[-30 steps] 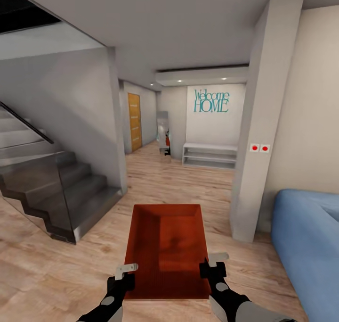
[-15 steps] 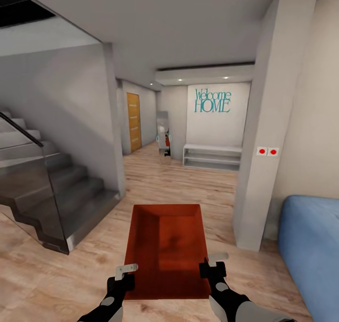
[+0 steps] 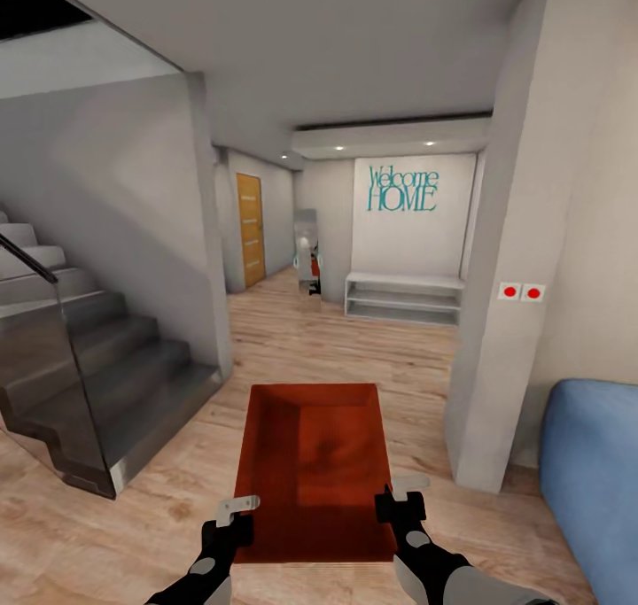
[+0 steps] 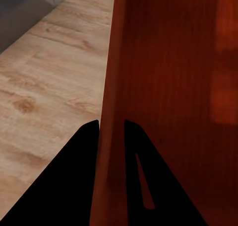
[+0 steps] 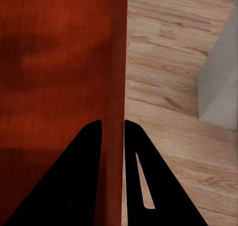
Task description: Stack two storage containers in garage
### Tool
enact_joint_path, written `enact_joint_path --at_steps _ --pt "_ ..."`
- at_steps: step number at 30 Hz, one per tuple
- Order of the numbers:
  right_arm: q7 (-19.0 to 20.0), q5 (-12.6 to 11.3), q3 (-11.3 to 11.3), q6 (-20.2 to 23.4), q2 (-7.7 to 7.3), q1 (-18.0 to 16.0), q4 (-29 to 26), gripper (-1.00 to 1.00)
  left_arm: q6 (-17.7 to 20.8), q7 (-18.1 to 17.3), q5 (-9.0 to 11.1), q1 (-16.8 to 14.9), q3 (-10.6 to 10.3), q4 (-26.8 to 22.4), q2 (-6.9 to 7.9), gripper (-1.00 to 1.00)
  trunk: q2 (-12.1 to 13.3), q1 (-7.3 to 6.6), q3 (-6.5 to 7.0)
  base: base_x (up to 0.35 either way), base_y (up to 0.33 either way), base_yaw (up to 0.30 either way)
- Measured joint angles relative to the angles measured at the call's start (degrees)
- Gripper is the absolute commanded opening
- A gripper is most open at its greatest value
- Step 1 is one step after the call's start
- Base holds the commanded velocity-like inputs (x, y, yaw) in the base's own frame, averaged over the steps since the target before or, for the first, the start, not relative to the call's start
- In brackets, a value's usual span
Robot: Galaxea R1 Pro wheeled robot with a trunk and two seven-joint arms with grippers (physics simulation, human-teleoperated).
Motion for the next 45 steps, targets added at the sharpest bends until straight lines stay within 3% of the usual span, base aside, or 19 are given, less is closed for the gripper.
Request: enact_joint_path --at_steps 45 --pt "-0.2 0.0 0.0 -0.1 0.09 0.0 0.0 -1.00 0.0 0.0 -0.2 0.0 0.0 -0.1 0.09 -1.00 0.0 0.00 0.00 0.322 0.000 0.000"
